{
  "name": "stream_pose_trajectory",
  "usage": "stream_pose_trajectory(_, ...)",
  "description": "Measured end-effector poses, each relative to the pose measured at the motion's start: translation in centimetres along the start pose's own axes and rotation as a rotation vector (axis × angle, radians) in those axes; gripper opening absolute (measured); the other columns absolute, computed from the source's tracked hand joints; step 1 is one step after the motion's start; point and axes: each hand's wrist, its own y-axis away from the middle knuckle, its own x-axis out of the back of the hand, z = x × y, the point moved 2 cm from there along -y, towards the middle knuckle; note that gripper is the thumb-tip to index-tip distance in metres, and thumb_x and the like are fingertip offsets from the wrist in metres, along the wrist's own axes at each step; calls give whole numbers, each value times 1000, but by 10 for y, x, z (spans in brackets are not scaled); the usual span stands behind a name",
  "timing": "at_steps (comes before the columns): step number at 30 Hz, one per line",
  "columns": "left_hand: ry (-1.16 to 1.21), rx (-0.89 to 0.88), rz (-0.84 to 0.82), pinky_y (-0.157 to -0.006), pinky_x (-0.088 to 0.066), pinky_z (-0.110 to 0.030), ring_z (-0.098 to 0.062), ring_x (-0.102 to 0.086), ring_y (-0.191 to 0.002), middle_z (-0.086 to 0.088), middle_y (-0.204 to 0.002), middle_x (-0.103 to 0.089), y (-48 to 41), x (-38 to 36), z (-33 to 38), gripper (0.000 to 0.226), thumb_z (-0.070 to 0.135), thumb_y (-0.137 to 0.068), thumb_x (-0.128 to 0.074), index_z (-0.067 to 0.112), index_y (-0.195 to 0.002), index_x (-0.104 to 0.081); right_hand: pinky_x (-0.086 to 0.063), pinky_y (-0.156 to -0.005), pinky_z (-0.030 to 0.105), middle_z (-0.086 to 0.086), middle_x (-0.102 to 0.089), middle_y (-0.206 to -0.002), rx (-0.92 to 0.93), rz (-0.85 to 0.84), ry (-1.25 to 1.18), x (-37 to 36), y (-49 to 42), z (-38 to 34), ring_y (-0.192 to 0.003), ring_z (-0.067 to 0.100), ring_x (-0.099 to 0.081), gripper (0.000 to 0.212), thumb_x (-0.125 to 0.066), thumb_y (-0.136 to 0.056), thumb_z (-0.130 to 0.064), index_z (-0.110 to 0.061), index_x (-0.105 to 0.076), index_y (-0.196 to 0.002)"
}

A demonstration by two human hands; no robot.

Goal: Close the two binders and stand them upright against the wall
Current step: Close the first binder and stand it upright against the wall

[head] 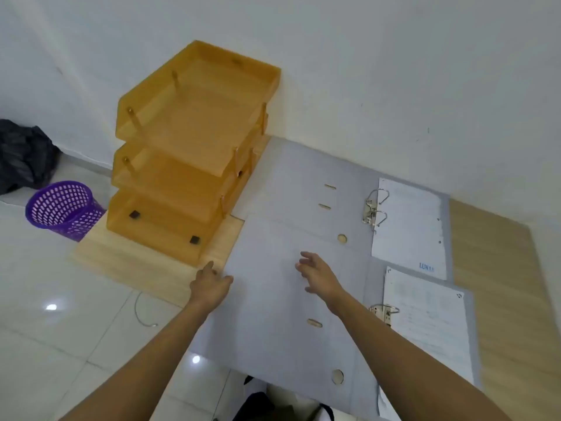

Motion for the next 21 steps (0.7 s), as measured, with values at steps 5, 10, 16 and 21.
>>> stream_pose_trajectory(5, 90, 28, -31, -109, -41, -41, -32, -49, -136, -12, -152, -48, 0, 3, 0, 63, 28, -95, -63, 7, -150, -43, -45, -109, 50, -1, -38, -161, -123, -62, -14, -9, 11, 12, -143, 26, -42, 57, -52, -103, -30, -22, -35, -156)
stream_pose_trajectory(10, 164, -29, -164, -83, -56, -33, -21, -70, -105, -8, -130, -69, 17, 20, 20, 38, 31, -96, -62, 10, -127, -65, -42, -111, 46, 0, -38, -160, -39, -75, 14, -3, 20, -2, -145, 23, -40, 53, -52, -102, -37, -29, -41, -153)
stream_pose_trajectory(16, 285, -193, -437, -90, -59, -40, -21, -77, -100, -1, -112, -79, 78, 4, 82, 38, 36, -99, -57, 16, -130, -66, -30, -122, 41, -4, -31, -161, 192, -63, 112, 8, 43, -31, -148, 18, -32, 52, -52, -100, -46, -36, -44, -150)
stream_pose_trajectory(21, 530, -234, -670, -111, -45, -48, -25, -66, -123, -2, -134, -69, 120, -43, 128, 58, 62, -97, -43, 26, -138, -61, -37, -118, 52, -9, -29, -164, 217, -31, -102, 38, 71, -51, -150, 18, -31, 62, -49, -99, -55, -37, -33, -155)
